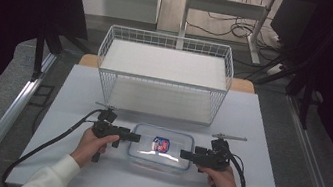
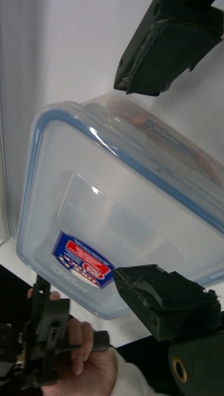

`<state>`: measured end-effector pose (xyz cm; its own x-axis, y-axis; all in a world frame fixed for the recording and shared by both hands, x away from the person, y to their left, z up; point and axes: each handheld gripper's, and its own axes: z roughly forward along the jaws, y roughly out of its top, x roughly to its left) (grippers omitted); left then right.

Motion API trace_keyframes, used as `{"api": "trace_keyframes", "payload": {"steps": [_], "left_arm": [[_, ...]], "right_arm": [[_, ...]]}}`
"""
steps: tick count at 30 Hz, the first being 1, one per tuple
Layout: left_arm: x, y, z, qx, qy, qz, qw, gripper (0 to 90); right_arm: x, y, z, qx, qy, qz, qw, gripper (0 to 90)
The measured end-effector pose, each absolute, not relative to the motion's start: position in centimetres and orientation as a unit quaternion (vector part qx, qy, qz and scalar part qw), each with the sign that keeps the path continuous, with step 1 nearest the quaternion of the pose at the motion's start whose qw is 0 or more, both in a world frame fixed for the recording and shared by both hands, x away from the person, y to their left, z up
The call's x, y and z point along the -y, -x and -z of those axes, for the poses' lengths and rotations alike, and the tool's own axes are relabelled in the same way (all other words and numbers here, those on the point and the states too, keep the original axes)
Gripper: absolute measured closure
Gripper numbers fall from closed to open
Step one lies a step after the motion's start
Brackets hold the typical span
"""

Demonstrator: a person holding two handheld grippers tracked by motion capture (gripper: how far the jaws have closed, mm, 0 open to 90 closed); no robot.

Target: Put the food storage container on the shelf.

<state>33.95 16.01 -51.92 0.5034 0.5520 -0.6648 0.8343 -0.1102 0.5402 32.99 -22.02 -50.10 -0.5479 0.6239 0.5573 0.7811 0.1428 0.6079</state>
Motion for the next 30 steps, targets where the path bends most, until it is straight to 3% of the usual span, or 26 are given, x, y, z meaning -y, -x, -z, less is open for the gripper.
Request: {"api": "trace_keyframes", "payload": {"steps": [3, 12, 18, 30], "left_arm": [[-15.9, -34.0, 52.1, -0.473, -0.727, 0.162, 0.471, 18.7], [-15.5, -33.5, 52.0, -0.469, -0.729, 0.173, 0.468, 32.5], [-15.8, -33.3, 51.6, -0.471, -0.729, 0.173, 0.466, 36.3], [-16.0, -32.0, 50.4, -0.462, -0.736, 0.151, 0.472, 43.9]], "right_arm": [[21.9, -33.2, 50.3, 0.748, 0.474, 0.456, 0.09, 9.6], [21.8, -32.9, 50.4, 0.749, 0.477, 0.446, 0.11, 23.7], [22.3, -32.7, 50.0, 0.74, 0.485, 0.453, 0.112, 35.6], [22.7, -31.7, 49.1, 0.726, 0.498, 0.462, 0.109, 46.3]]}}
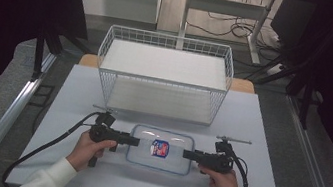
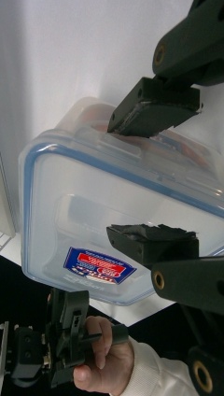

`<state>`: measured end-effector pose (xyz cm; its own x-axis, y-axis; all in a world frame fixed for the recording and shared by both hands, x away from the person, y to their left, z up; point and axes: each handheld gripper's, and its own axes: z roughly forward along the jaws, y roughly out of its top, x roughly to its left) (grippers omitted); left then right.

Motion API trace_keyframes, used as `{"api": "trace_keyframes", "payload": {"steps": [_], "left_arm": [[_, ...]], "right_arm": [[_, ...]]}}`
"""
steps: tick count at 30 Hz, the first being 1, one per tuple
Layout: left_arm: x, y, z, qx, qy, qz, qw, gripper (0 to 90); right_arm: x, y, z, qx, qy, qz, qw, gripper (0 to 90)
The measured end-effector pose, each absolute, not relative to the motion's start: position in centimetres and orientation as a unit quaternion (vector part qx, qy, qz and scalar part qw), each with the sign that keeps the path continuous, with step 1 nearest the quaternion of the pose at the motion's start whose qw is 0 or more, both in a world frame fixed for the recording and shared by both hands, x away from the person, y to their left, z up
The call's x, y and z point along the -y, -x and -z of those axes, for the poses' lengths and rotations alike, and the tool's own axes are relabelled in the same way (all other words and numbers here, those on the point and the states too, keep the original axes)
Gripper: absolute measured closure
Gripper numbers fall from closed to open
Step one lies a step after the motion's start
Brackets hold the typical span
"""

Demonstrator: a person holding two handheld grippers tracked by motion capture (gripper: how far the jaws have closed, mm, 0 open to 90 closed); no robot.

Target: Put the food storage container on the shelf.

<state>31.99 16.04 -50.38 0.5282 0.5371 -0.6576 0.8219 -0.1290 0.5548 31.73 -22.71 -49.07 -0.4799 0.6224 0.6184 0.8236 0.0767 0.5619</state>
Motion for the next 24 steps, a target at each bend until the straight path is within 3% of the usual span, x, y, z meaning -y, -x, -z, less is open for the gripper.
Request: {"api": "trace_keyframes", "payload": {"steps": [5, 24], "left_arm": [[-16.1, -31.8, 50.1, -0.462, -0.733, 0.149, 0.477, 45.7], [-16.3, -31.2, 48.4, -0.452, -0.742, 0.116, 0.482, 49.0]], "right_arm": [[22.9, -31.5, 48.8, 0.718, 0.506, 0.464, 0.114, 50.5], [22.6, -31.1, 47.7, 0.72, 0.496, 0.478, 0.091, 52.1]]}}
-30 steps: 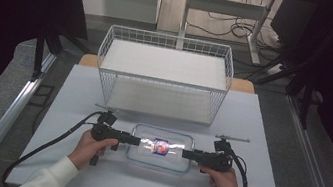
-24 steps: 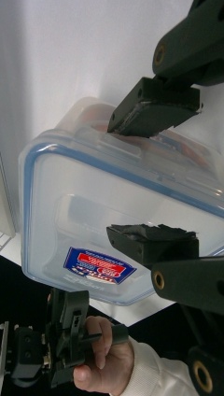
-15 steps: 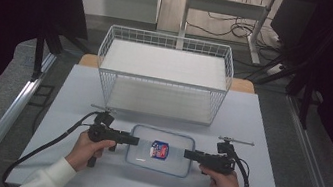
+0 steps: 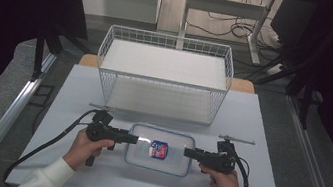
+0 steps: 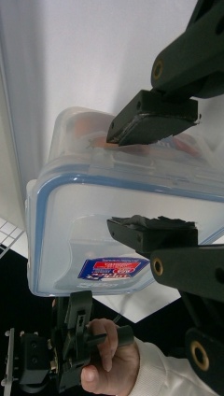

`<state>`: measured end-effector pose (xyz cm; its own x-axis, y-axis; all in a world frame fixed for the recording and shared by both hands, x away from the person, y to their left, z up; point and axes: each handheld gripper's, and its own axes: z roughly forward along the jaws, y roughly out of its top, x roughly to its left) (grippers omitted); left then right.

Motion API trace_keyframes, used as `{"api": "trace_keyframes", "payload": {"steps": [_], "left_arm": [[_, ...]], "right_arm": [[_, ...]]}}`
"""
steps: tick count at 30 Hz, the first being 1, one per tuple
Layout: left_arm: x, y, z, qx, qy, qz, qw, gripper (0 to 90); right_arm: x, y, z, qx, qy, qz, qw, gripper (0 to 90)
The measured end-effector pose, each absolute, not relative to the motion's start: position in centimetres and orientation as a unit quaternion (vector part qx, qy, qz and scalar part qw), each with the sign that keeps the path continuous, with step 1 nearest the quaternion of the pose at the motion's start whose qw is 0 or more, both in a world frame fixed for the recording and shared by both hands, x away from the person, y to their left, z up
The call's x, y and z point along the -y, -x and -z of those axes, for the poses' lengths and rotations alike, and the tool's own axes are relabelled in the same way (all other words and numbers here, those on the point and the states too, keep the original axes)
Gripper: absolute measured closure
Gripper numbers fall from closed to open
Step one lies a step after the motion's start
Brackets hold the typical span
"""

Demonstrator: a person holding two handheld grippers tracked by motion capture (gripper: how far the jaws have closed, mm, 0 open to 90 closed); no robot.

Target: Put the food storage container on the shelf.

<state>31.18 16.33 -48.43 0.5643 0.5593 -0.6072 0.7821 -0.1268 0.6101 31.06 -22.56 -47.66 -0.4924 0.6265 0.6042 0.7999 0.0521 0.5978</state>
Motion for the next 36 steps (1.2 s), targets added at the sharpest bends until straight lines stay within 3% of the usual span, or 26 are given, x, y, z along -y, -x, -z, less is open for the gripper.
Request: {"api": "trace_keyframes", "payload": {"steps": [19, 36], "left_arm": [[-17.0, -32.0, 47.1, -0.448, -0.739, 0.097, 0.494, 49.6], [-18.5, -35.1, 46.3, -0.453, -0.724, 0.072, 0.515, 49.6]], "right_arm": [[22.0, -32.1, 46.5, 0.726, 0.478, 0.489, 0.074, 52.2], [20.3, -36.2, 44.7, 0.745, 0.443, 0.496, 0.047, 52.4]]}}
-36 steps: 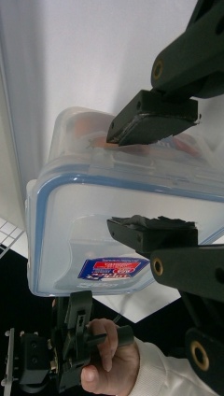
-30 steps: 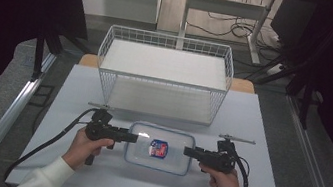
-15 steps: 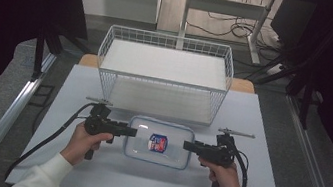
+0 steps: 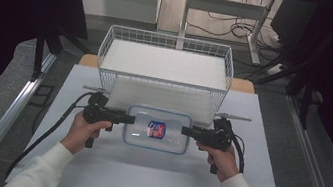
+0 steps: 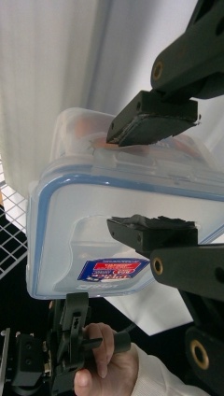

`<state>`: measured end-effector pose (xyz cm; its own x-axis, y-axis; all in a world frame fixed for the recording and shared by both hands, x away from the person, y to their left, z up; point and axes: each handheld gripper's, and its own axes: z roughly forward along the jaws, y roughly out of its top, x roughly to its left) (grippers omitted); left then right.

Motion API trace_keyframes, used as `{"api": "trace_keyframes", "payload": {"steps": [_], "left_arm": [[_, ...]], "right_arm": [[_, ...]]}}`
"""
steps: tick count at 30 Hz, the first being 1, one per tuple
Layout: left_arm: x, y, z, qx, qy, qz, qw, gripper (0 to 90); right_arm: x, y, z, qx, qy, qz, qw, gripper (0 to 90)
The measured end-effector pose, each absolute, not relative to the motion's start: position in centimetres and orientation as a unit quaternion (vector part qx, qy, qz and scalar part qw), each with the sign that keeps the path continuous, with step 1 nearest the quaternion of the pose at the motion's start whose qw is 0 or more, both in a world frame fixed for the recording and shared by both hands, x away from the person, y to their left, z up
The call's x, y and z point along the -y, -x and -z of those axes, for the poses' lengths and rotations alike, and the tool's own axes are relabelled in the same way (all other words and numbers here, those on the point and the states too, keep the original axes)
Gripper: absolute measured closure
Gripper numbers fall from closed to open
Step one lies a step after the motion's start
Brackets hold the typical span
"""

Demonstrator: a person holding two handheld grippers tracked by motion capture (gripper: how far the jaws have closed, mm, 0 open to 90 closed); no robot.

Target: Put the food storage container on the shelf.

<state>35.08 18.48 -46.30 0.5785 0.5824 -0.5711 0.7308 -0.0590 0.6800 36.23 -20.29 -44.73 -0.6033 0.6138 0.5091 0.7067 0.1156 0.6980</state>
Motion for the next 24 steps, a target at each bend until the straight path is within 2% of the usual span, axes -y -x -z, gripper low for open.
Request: {"api": "trace_keyframes", "payload": {"steps": [10, 24], "left_arm": [[-19.3, -38.7, 48.0, -0.464, -0.715, 0.066, 0.518, 49.6], [-19.2, -41.0, 50.2, -0.473, -0.706, 0.083, 0.521, 49.6]], "right_arm": [[19.2, -41.1, 45.9, 0.759, 0.431, 0.485, 0.046, 52.6], [19.5, -43.5, 47.8, 0.748, 0.444, 0.491, 0.045, 52.6]]}}
